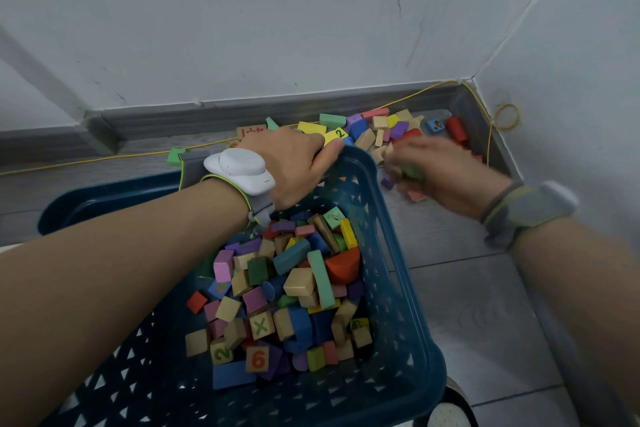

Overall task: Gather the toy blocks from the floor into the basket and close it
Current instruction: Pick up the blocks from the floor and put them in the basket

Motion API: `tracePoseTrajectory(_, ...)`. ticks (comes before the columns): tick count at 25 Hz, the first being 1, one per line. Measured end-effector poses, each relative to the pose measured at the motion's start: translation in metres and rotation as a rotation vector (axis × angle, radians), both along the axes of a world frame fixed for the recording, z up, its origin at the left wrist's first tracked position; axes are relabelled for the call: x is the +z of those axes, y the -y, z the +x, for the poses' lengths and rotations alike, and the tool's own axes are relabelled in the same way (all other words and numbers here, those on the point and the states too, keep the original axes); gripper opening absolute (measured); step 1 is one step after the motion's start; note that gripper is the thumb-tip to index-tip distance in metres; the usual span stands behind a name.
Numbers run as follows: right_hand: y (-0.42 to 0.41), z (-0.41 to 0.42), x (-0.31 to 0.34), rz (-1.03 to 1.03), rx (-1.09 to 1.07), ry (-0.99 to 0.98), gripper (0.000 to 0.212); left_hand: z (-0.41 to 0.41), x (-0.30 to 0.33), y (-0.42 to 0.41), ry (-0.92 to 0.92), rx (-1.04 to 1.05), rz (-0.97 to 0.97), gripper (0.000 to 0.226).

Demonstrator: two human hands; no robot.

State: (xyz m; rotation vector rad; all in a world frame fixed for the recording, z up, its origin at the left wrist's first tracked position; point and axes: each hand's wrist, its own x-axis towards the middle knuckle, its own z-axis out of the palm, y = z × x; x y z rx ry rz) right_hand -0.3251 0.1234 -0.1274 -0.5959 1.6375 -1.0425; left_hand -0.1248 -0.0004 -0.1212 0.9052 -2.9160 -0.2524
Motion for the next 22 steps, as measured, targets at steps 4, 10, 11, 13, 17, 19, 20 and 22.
tracePoseTrajectory(4, 0.012, 0.019, 0.082, -0.065, 0.505, -0.05, 0.02, 0.001, 0.001, 0.001, 0.0, -0.017, 0.004, 0.057)
tracePoseTrajectory(10, 0.022, 0.027, 0.075, -0.071, 0.418, -0.306, 0.013, 0.002, 0.0, 0.0, -0.004, -0.001, -0.018, 0.058)
tracePoseTrajectory(11, 0.027, 0.016, 0.06, -0.085, 0.254, -0.354, 0.008, 0.001, 0.0, 0.001, -0.001, -0.001, -0.018, 0.059)
tracePoseTrajectory(13, 0.029, -0.014, 0.017, -0.001, 0.11, -0.664, 0.008, 0.0, 0.0, 0.001, 0.015, -0.005, -0.008, 0.059)
tracePoseTrajectory(17, 0.0, -0.044, -0.069, 0.469, 0.416, -0.969, 0.077, 0.001, -0.001, 0.001, 0.013, -0.006, -0.025, 0.058)
tracePoseTrajectory(19, -0.008, -0.048, -0.096, 0.543, 0.456, -1.064, 0.092, 0.0, -0.001, 0.0, 0.001, -0.005, -0.035, 0.057)
tracePoseTrajectory(20, -0.009, -0.047, -0.103, 0.529, 0.449, -1.11, 0.091, 0.001, -0.001, 0.0, -0.004, -0.003, -0.033, 0.056)
tracePoseTrajectory(22, -0.005, -0.041, -0.11, 0.456, 0.411, -1.151, 0.077, 0.001, -0.002, 0.0, -0.008, -0.002, -0.036, 0.056)
